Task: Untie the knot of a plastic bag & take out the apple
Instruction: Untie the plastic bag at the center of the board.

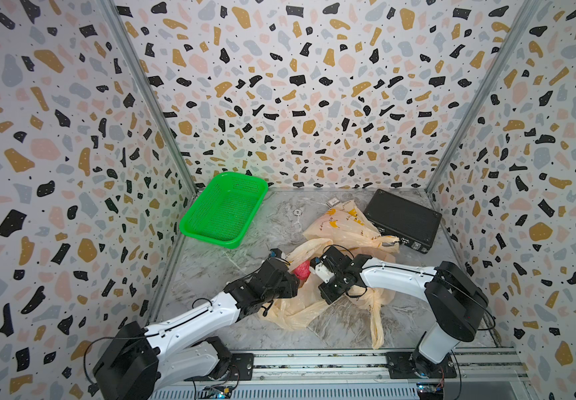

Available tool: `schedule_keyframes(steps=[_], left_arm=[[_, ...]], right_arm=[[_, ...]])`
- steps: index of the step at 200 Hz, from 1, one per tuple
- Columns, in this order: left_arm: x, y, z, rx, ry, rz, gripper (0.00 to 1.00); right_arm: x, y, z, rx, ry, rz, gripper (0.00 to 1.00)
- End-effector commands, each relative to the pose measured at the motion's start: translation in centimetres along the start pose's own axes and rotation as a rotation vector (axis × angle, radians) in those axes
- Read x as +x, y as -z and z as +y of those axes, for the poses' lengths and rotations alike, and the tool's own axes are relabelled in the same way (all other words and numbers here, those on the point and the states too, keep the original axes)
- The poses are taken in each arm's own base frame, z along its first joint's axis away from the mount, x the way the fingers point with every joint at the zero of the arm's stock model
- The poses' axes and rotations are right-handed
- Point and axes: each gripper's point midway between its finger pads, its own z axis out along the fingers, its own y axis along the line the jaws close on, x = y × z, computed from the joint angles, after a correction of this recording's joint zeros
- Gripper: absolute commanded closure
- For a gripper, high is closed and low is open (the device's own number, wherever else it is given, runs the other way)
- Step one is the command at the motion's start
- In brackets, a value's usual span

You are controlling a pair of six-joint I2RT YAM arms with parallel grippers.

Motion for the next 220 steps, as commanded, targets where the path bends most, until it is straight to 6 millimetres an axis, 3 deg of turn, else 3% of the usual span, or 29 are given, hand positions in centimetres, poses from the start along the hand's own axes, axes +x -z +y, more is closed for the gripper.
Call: schedule_keyframes(steps=[1,26,64,106,128,175,220], left_arm=[[2.5,-0.5,2.5,-0.078,0.022,0.073,0.32],[2.0,-0.7,3.0,-0.123,0.003,0.059,0.29],[-2.2,2.9,0.9,-0.102,-0.052,-0.075,0.39],[-0.7,4.6,0.1,-0.094,-0.033,0.057,0.42],[-1.1,3.8,-0.4,-0.05,-0.027,0.012,0.43],[-2.7,0.4,-3.5,0.008,-0.109,0.041,0.49],[-3.1,-0.6,-0.6,-0.174,-0.168,0.047,0.49]], right_arm=[[0.2,0.3,0.2,0.0,0.008,-0.007,1.0],[0.4,0.2,0.3,-0.008,0.01,-0.008,1.0],[0.6,0.1,0.1,-0.003,0.014,0.003,1.0],[0.8,0.0,0.0,0.0,0.021,0.013,1.0],[0.6,0.1,0.1,-0.004,0.023,0.007,1.0],[0.4,0.4,0.2,-0.003,0.03,0.0,1.0],[0.4,0.5,0.3,-0.005,0.029,-0.006,1.0]])
